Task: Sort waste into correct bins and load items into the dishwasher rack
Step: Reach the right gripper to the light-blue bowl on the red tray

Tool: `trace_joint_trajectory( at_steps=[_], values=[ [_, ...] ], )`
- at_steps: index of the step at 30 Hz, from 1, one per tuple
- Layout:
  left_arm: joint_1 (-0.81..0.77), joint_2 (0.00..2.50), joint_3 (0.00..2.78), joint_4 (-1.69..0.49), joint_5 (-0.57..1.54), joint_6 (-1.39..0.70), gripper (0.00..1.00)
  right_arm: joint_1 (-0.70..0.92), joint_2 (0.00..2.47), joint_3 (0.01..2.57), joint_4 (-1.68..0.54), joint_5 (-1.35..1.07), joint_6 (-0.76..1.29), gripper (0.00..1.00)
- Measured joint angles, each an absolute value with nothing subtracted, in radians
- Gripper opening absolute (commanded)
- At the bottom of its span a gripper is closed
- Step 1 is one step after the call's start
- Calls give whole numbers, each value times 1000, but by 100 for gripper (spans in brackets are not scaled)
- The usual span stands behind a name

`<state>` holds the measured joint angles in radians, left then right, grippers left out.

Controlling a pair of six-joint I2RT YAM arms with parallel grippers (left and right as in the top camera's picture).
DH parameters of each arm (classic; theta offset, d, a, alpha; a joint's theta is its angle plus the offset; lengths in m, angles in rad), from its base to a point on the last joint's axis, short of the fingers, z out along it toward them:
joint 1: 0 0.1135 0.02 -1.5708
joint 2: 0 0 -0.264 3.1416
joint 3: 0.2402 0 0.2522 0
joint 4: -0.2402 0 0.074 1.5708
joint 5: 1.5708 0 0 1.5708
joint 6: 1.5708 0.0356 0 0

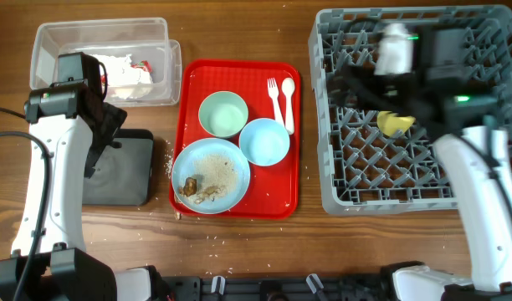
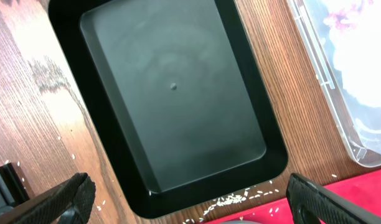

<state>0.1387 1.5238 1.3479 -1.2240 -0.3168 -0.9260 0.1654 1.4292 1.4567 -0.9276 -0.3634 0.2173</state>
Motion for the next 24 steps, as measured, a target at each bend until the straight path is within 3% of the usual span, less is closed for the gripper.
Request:
trace_joint_trajectory(
  at_steps=[4, 14, 24],
  values=[
    [139, 1524, 1348, -1224, -317, -926, 100, 334, 1470, 1457, -890, -392, 211, 100],
    [139, 1524, 1348, -1224, -317, -926, 100, 584, 1608, 1457, -849, -279, 278, 100],
    [139, 1524, 1348, -1224, -317, -926, 100, 682, 1700, 1457, -806, -242, 338, 100]
  ],
)
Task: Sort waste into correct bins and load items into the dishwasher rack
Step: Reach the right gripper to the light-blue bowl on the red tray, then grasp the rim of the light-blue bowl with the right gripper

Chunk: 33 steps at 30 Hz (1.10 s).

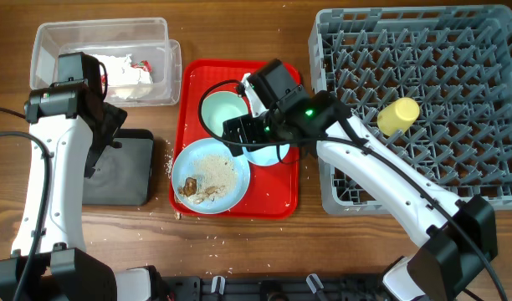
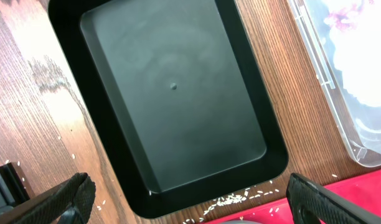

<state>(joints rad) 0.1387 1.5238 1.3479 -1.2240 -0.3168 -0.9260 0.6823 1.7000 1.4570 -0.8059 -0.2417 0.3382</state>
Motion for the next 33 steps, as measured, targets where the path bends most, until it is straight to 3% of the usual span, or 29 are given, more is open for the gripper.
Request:
trace_joint_trajectory(
  at_steps=[12, 14, 18, 23, 33],
  values=[
    [139, 1524, 1348, -1224, -317, -926, 100, 683, 1746, 1459, -707, -227, 373, 89],
    [139, 1524, 1348, -1224, -317, -926, 100, 683, 1784, 1459, -739, -204, 370, 86],
    [139, 1524, 1348, -1224, -317, -926, 100, 684, 1850, 1459, -802, -139, 364, 69],
    [139, 1524, 1348, -1224, -317, -926, 100, 684, 1867, 1459, -827, -125, 299, 61],
    [139, 1524, 1348, -1224, -317, -926, 100, 713, 1966, 1459, -834, -126, 255, 56]
  ],
)
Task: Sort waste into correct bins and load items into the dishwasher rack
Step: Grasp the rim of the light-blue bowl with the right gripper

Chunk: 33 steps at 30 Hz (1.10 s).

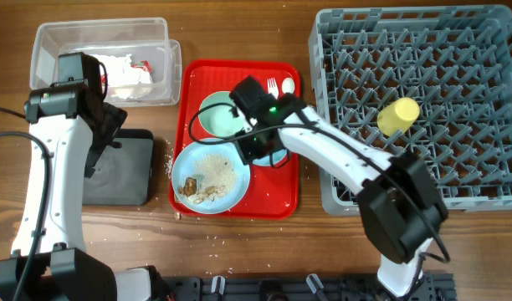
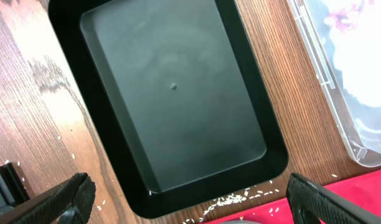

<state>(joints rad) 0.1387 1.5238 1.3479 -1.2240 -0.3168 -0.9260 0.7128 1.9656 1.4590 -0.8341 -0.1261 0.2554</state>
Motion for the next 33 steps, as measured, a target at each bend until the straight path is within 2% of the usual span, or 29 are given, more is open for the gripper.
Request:
trace_joint_trajectory(
  at_steps=[3, 7, 12, 22, 25, 33],
  values=[
    [139, 1524, 1348, -1224, -317, -926, 100, 741, 1980, 1459, -843, -118, 254, 52],
    [139, 1524, 1348, -1224, -317, -926, 100, 764, 1980, 1459, -856, -58, 247, 51],
    [139, 1524, 1348, -1224, -317, -926, 100, 764, 1982, 1459, -847, 6, 241, 42],
    [139, 1524, 1348, -1224, -317, -926, 100, 764, 1985, 1453, -840, 28, 240, 37],
    [139, 1524, 1348, -1224, -317, -926, 100, 764, 1985, 1441, -837, 28, 245, 29],
    [139, 1524, 1348, -1224, -317, -926, 100, 764, 1987, 1429, -841, 12, 258, 19]
  ],
)
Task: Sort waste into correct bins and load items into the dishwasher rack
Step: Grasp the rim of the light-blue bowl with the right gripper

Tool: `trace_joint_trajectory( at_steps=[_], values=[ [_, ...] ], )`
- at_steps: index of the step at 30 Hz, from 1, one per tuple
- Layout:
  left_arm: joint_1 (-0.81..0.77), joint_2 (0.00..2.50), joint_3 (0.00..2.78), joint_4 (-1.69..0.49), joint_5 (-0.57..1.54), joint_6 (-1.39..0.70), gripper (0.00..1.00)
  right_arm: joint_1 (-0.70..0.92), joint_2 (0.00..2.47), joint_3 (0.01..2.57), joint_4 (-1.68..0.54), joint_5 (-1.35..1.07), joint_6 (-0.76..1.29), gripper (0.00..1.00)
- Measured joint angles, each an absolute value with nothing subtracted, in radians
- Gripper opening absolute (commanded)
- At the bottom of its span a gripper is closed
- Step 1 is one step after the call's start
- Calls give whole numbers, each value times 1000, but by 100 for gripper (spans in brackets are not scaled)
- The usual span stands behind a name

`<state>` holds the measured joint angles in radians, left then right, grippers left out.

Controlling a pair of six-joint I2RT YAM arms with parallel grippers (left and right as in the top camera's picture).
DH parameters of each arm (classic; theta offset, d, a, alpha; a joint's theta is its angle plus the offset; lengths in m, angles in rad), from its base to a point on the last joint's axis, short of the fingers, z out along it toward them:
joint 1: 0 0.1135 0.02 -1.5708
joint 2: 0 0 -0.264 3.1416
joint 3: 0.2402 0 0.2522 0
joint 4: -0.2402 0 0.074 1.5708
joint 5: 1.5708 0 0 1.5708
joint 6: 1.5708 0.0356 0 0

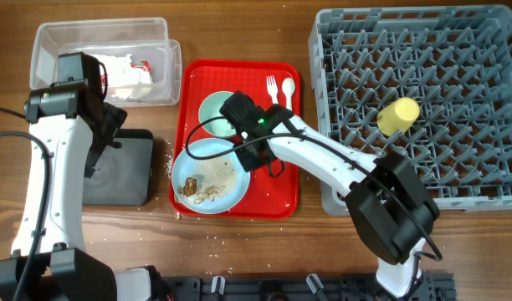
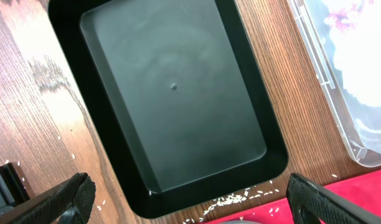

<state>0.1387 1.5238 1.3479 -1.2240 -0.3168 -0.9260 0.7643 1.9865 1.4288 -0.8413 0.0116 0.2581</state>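
Observation:
A red tray (image 1: 281, 196) holds a green bowl (image 1: 216, 109), a blue plate (image 1: 207, 171) with food scraps, and a white fork and spoon (image 1: 281, 90). My right gripper (image 1: 246, 142) hangs low over the tray between the green bowl and the plate. It covers the small blue bowl, and its jaws are hidden from above. A yellow cup (image 1: 398, 114) lies in the grey dishwasher rack (image 1: 423, 180). My left gripper (image 2: 190, 205) is open, its fingers (image 2: 66, 198) spread wide over the near edge of the empty black bin (image 2: 172, 87).
A clear plastic bin (image 1: 101, 38) with white and red waste stands at the back left, beside the black bin (image 1: 122, 171). Rice grains (image 2: 234, 199) lie scattered on the wood between the black bin and the tray.
My right gripper has shifted slightly left and toward the blue plate, now covering the small blue bowl more. The left arm and the objects have not moved.
First my right arm was blurred above the rack, by the yellow cup. Then it was over the tray at the small blue bowl, the cup left lying in the rack. It then stood further left, and now lower by the plate. The left gripper stayed open over the black bin.

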Motion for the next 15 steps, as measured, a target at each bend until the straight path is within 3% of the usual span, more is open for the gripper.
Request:
trace_joint_trajectory(
  at_steps=[10, 15],
  values=[
    [139, 1524, 1348, -1224, -317, -926, 100, 764, 1987, 1429, -855, -11, 260, 20],
    [139, 1524, 1348, -1224, -317, -926, 100, 764, 1987, 1429, -861, -15, 261, 9]
  ],
)
